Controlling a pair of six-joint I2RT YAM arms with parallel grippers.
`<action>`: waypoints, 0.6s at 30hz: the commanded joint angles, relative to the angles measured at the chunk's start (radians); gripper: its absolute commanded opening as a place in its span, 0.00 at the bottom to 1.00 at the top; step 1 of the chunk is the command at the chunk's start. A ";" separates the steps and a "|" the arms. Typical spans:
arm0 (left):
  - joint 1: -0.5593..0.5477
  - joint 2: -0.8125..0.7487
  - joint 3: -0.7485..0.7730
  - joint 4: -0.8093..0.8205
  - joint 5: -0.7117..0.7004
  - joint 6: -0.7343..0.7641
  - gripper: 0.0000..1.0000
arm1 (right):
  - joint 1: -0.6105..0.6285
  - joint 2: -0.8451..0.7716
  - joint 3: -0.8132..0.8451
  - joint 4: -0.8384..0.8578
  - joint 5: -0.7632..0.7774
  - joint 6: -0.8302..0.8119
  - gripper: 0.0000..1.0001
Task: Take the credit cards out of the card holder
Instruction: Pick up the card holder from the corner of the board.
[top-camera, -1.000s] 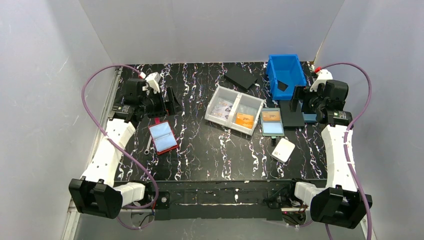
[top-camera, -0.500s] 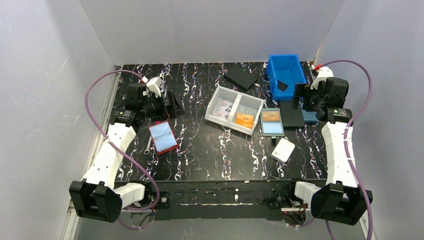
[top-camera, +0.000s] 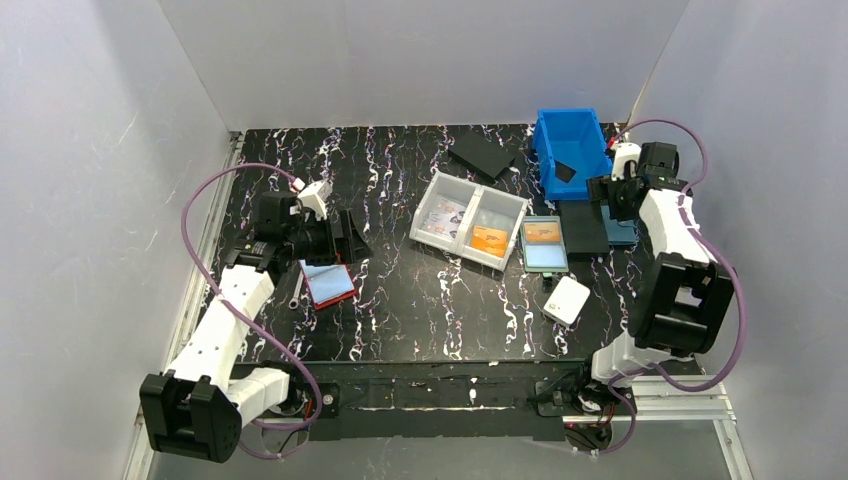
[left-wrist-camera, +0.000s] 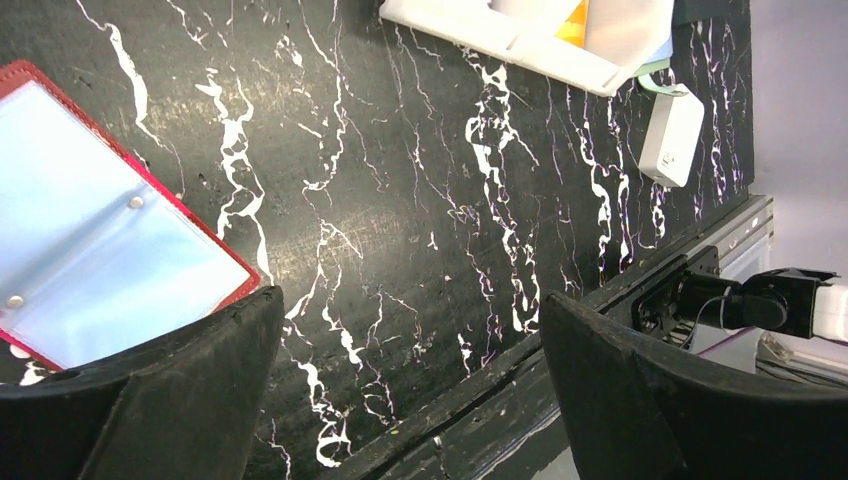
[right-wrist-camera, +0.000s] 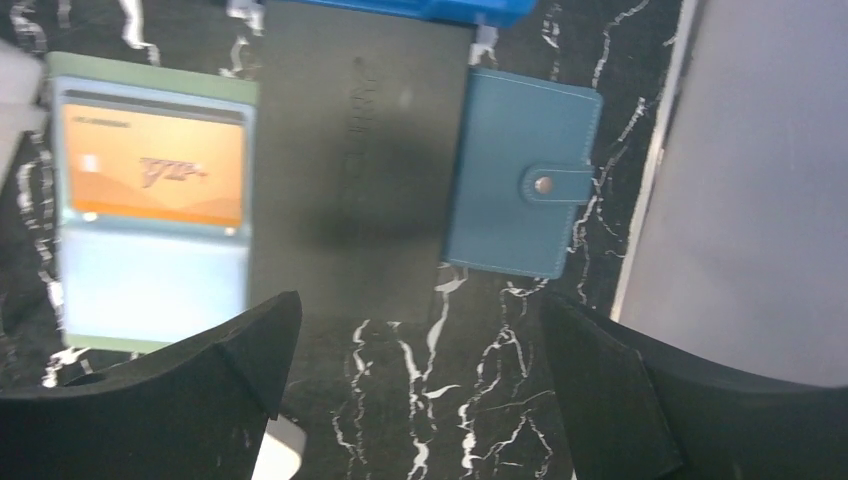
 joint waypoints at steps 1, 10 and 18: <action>0.005 -0.054 0.007 0.004 0.040 0.029 0.98 | -0.034 0.074 0.078 0.042 0.024 -0.034 0.98; 0.005 -0.117 -0.017 -0.010 0.012 0.033 0.98 | -0.047 0.267 0.224 0.015 0.077 -0.063 0.94; 0.005 -0.081 -0.018 -0.021 0.000 0.040 0.98 | -0.059 0.374 0.302 0.030 0.119 -0.066 0.95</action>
